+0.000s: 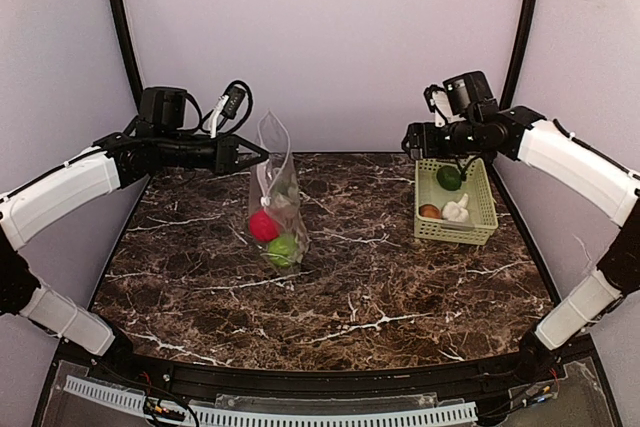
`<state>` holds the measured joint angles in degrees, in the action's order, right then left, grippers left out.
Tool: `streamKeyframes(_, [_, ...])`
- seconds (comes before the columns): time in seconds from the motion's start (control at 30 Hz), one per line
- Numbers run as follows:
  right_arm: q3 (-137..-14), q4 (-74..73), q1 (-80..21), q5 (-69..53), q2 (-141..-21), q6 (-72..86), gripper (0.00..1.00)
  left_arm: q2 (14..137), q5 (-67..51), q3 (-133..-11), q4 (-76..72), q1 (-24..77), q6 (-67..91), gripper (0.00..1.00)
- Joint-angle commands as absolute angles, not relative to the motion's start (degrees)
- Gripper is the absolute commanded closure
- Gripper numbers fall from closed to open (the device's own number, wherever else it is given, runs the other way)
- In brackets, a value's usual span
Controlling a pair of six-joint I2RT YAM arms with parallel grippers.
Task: Place the food in the zip-top bag and seal the zipper
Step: Pick up the fake fruit from the bin.
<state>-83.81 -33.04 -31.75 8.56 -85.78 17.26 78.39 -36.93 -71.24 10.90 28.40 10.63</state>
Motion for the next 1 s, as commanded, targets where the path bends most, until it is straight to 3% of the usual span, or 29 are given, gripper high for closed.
streamKeyframes(0.0, [-80.4, -31.3, -26.1, 6.7, -88.1, 17.4, 0.17, 76.2, -36.5, -70.2, 10.8, 28.1, 9.4, 0.99])
streamKeyframes(0.3, [-77.6, -27.2, -16.6, 6.6, -95.3, 15.0, 0.18, 76.1, -35.5, -70.1, 11.2, 28.2, 9.0, 0.99])
streamKeyframes(0.97, [-92.4, -21.9, -7.2, 11.8, -120.4, 6.6, 0.18, 77.4, -34.2, -70.5, 12.4, 28.2, 7.8, 0.99])
